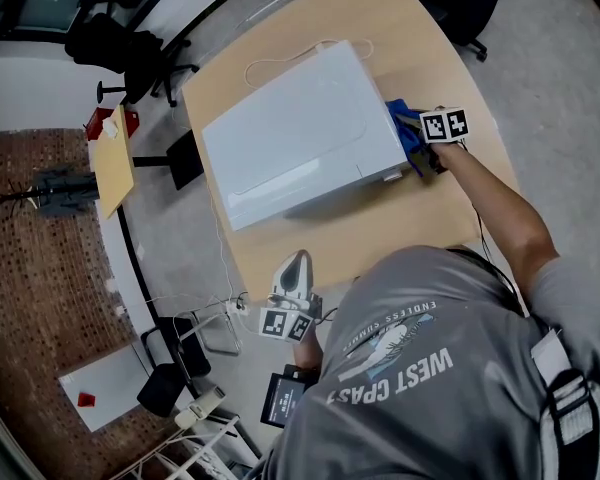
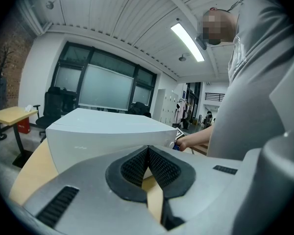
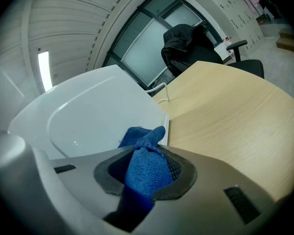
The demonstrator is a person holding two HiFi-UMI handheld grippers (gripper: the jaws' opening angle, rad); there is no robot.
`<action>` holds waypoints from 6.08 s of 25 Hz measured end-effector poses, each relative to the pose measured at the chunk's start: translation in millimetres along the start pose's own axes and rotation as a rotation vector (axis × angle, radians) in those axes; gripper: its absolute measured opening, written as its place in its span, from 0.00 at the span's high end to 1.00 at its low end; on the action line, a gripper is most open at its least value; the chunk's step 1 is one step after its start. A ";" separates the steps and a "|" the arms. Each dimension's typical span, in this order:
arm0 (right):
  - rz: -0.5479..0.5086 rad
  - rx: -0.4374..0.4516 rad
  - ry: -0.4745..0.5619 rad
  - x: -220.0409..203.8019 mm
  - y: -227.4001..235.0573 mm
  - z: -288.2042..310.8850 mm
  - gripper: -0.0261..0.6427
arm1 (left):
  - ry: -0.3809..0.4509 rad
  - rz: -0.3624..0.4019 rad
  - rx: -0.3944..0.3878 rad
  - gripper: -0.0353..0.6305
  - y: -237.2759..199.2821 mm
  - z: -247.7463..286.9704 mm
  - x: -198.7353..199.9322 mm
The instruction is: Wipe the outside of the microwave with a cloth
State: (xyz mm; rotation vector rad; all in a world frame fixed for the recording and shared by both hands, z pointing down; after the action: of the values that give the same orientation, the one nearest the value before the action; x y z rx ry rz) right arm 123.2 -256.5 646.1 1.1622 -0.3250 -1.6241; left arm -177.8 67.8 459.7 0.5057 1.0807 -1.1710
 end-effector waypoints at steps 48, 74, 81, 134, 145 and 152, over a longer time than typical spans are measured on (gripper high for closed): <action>-1.058 0.275 -0.081 -62.8 -275.6 -121.8 0.62 | 0.160 -0.243 -0.757 0.84 132.8 184.8 16.4; -0.865 0.047 0.089 -22.2 -231.4 -120.9 0.62 | 0.317 -0.919 -0.577 0.85 32.7 177.6 -52.1; -0.891 0.226 -0.102 -62.8 -266.8 -68.7 0.70 | 0.292 -0.860 -0.452 0.85 -23.9 141.5 -58.6; -0.645 0.144 -0.357 -144.8 -229.3 -25.0 0.70 | -0.205 -0.428 -0.388 0.85 -33.4 180.5 -79.1; -0.672 0.124 -0.338 -127.6 -189.9 -79.2 0.70 | -0.183 -0.418 -0.408 0.85 30.1 215.2 -69.9; -0.754 0.185 -0.217 -104.4 -205.5 -88.8 0.70 | -0.141 -0.414 -0.372 0.85 40.6 192.4 -60.3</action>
State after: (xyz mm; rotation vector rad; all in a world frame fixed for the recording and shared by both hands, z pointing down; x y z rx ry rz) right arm 69.9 -55.6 512.6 1.3388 -0.1802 -2.4293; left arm -61.9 -42.4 589.1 -0.0964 1.2791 -1.2995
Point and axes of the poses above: the fingertips, and each gripper's own axes: z forward along the fingers, y to its right, x out of its top, the point moved 6 cm from there along -z, backward along the fingers, and after that the axes turned 8 degrees about -y, right-handed, at the moved point
